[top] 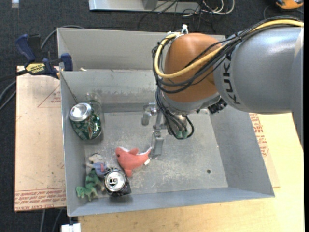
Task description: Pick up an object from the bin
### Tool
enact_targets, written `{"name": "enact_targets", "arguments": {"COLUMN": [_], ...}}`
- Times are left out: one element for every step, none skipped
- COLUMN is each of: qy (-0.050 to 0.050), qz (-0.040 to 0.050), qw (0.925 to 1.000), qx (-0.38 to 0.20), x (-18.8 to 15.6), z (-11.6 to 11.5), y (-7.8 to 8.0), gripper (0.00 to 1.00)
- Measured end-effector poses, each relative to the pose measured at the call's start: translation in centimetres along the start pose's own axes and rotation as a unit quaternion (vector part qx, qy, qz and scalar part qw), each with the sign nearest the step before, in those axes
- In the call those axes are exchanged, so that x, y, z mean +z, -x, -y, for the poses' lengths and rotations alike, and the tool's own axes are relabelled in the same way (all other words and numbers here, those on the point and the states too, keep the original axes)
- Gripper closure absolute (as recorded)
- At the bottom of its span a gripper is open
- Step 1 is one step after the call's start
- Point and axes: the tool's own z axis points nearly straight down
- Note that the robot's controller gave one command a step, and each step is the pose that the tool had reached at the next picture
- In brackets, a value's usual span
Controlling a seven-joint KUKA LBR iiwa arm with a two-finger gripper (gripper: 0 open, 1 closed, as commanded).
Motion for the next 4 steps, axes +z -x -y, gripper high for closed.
{"name": "enact_targets", "arguments": {"qy": [0.000, 0.001, 0.001, 0.001], "qz": [0.0039, 0.0031, 0.0039, 0.0051], "qw": [1.0000, 1.0000, 0.9999, 0.9825], "qx": [0.002, -0.004, -0.011, -0.186], "x": [-0.5, 8.7, 11.0, 12.6], "z": [0.1, -0.7, -0.4, -1.9], "y": [0.2, -2.5, 0.0, 3.0], "gripper": [0.00, 0.00, 0.00, 0.00]}}
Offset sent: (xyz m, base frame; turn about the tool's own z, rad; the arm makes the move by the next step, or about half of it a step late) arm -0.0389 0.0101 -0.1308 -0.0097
